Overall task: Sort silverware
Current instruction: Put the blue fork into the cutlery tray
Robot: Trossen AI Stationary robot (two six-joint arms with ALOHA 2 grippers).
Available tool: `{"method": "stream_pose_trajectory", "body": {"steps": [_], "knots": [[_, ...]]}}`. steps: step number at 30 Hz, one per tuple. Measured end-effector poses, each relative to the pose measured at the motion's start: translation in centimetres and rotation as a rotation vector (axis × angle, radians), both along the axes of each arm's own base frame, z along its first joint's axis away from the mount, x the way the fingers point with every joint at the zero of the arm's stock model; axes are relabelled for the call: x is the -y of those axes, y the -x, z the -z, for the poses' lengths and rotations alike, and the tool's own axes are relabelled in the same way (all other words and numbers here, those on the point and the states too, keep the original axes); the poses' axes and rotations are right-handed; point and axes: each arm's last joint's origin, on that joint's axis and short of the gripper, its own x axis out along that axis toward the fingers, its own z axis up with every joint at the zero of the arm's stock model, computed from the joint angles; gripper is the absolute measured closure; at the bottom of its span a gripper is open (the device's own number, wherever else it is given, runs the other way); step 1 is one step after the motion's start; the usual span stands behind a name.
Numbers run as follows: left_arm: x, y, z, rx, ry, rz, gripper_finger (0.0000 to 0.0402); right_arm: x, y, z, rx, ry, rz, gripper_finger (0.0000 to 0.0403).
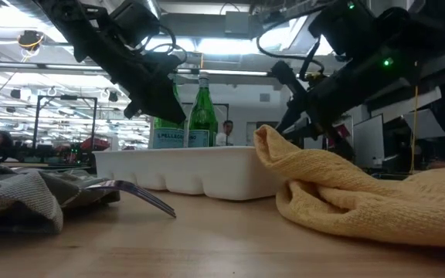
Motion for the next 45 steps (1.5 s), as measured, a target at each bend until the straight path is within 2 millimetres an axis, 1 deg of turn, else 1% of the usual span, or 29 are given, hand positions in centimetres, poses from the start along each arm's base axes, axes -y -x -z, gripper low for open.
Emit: {"method": "stream_pose_trajectory", "body": {"steps": [6, 9, 17, 22, 28, 32, 36, 41, 45], "knots": [[0.1, 0.0, 0.0, 0.001, 0.002, 0.004, 0.0341, 0.0, -0.1, 0.5, -0.019, 0.003, 0.0, 0.0389], [0.4, -0.1, 0.0, 0.001, 0.001, 0.014, 0.0341, 0.0, -0.1, 0.5, -0.021, 0.006, -0.003, 0.038], [1.9, -0.4, -0.1, -0.001, 0.0, 0.078, 0.0341, -0.1, -0.1, 0.5, -0.024, -0.006, -0.024, 0.0315], [3.1, -0.1, -0.9, 0.027, 0.014, 0.147, 0.0341, -0.1, -0.1, 0.6, -0.033, -0.016, -0.042, 0.0292], [4.3, 1.3, -2.4, 0.031, 0.016, 0.186, 0.0341, -0.4, 0.0, 0.9, -0.073, -0.086, -0.137, 0.0295], [4.9, 2.2, -3.3, 0.049, 0.03, 0.195, 0.0341, -0.6, -0.1, 0.7, -0.032, -0.176, -0.159, 0.0301], [5.4, 2.8, -4.0, 0.08, 0.05, 0.197, 0.0341, 0.1, -0.5, 0.4, 0.035, -0.307, -0.175, 0.0304], [6.2, 3.3, -4.5, 0.093, 0.057, 0.232, 0.0341, 1.0, -0.6, 0.4, 0.04, -0.36, -0.206, 0.0304], [7.4, 3.9, -4.3, 0.054, 0.126, 0.28, 0.0341, 1.2, -0.7, 0.3, 0.043, -0.399, -0.285, 0.0304]]}}
